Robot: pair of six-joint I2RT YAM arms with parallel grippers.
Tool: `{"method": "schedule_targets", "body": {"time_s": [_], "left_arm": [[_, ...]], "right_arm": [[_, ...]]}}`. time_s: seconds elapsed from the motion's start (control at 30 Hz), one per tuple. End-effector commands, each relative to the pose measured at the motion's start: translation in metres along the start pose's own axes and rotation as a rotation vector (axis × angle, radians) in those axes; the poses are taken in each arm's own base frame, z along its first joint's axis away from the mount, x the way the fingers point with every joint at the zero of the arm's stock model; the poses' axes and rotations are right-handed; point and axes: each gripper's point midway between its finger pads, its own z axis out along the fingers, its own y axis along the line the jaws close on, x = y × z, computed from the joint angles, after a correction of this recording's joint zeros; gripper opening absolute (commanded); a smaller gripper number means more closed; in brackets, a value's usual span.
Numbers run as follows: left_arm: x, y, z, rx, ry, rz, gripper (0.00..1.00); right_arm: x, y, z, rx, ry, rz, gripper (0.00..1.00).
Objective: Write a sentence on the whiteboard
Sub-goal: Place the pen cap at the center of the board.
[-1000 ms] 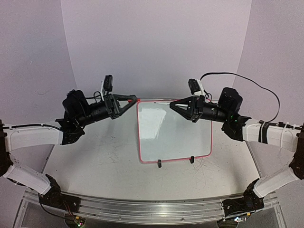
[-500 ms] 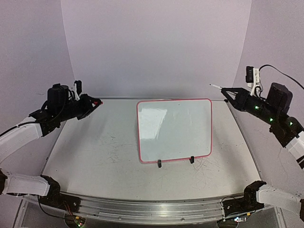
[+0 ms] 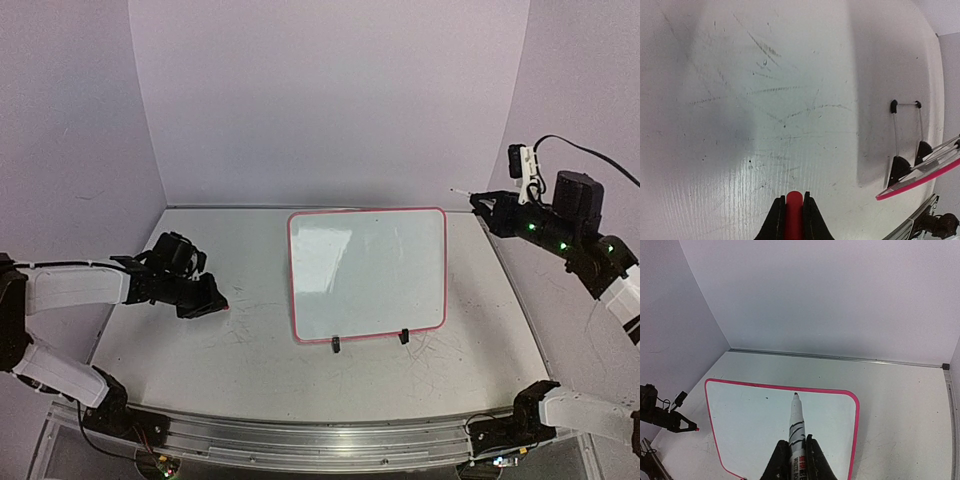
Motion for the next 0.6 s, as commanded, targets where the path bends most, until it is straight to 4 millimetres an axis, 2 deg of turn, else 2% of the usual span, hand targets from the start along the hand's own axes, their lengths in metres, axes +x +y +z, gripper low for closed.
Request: {"method": "schedule_targets", "body": {"time_s": [0.0,0.13,0.37,0.57], "left_arm": [[0.013,0.015,0.021,-0.083,0.039,0.008,0.0],[0.021,0.023,0.03,-0.125,0.062,0.011,0.02],[0.024,0.031,0.028,-0.149,0.05,0.016,0.13],[0.025,0.033,0.024,-0.147,0.041,0.017,0.19]], "right_arm": [[-0.025,0.01,-0.007,-0.032,-0.072,-0.043,0.0],[-0.026,0.01,-0.011,-0.029,-0.088,-0.045,0.0],[-0.024,0.002,-0.017,0.016,-0.108,-0.02,0.0],[-0.034,-0.01,-0.027,0.092,-0.172,0.002,0.0]]}}
